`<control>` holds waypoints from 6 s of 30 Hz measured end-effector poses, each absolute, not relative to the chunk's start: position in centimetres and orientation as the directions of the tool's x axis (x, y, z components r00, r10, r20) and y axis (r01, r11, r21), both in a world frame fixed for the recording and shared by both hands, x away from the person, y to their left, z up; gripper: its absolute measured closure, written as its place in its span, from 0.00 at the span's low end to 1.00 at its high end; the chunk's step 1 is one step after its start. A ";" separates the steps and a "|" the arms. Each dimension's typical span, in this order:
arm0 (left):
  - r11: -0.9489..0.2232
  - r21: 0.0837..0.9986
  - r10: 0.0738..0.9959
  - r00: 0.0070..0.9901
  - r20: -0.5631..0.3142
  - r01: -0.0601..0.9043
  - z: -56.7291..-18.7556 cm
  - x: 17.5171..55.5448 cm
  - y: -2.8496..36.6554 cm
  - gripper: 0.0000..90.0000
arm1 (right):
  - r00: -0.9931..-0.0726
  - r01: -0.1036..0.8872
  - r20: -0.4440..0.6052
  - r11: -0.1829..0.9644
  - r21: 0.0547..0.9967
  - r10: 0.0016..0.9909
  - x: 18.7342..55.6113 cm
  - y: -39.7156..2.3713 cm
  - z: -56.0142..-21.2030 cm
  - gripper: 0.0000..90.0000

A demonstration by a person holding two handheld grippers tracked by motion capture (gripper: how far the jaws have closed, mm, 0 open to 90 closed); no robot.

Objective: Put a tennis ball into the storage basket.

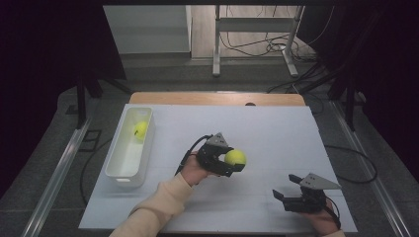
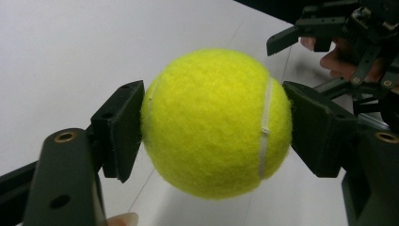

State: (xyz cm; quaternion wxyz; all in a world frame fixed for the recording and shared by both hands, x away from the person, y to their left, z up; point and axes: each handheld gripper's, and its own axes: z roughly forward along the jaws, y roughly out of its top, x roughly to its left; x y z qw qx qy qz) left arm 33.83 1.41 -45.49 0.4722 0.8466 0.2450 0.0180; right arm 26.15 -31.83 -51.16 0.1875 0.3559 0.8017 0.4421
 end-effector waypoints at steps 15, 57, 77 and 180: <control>-0.399 0.829 0.451 0.871 -0.195 0.392 -44.2 33.8 2.9 0.29 | -0.677 0.404 0.011 0.359 0.842 0.736 26.1 -31.8 -51.2 0.17; -0.326 0.854 0.553 0.814 -0.177 0.406 -42.0 33.6 8.2 0.29 | -0.675 0.404 0.008 0.361 0.841 0.738 26.1 -31.8 -51.2 0.17; -0.305 0.856 0.596 0.785 -0.170 0.417 -41.5 33.7 10.1 0.29 | -0.674 0.405 0.008 0.360 0.840 0.739 26.1 -31.8 -51.2 0.17; -0.059 0.880 0.845 0.492 -0.207 0.471 -40.4 33.4 24.1 0.29 | -0.673 0.403 0.003 0.363 0.840 0.740 26.1 -31.8 -51.1 0.17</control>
